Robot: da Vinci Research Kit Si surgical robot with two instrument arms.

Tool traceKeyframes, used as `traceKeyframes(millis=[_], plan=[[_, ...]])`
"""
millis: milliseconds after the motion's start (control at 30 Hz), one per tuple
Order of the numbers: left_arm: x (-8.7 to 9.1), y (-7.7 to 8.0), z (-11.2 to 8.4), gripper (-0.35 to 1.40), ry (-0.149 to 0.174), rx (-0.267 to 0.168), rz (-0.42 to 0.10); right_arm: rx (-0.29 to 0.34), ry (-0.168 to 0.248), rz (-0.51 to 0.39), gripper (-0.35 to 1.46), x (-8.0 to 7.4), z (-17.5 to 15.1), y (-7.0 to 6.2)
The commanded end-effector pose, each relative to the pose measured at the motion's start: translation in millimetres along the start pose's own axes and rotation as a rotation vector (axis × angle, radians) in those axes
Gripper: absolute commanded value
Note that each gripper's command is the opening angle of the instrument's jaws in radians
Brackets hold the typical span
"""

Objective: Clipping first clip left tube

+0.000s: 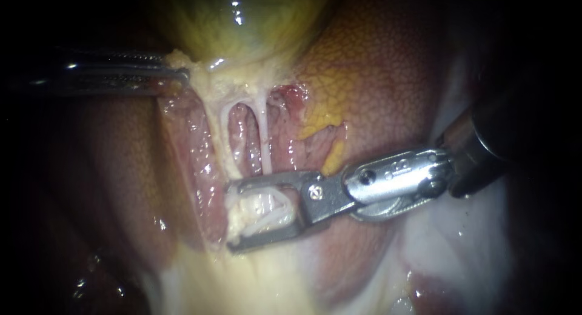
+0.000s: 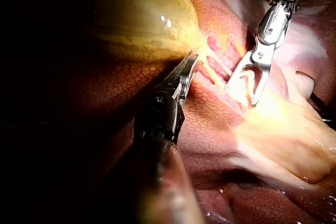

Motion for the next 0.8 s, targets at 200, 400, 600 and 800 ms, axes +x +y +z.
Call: traceKeyframes(millis=[200, 400, 600, 800], plan=[[0.0, 0.0, -0.1, -0.35, 0.0, 0.0, 0.0, 0.005, 0.007, 0.009, 0.44, 0.7, -0.6, -0.4], [0.0, 0.0, -0.1, -0.35, 0.0, 0.0, 0.0, 0.013, 0.019, 0.023, 0.44, 2.0, -2.5, -0.9], [0.0, 0.0, 0.0, -0.35, 0.0, 0.0, 0.0, 0.007, 0.023, 0.034, 0.44, 2.5, -4.6, -0.7], [0.0, 0.0, 0.0, -0.35, 0.0, 0.0, 0.0, 0.005, 0.023, 0.039, 0.44, 2.1, -5.2, 0.0]])
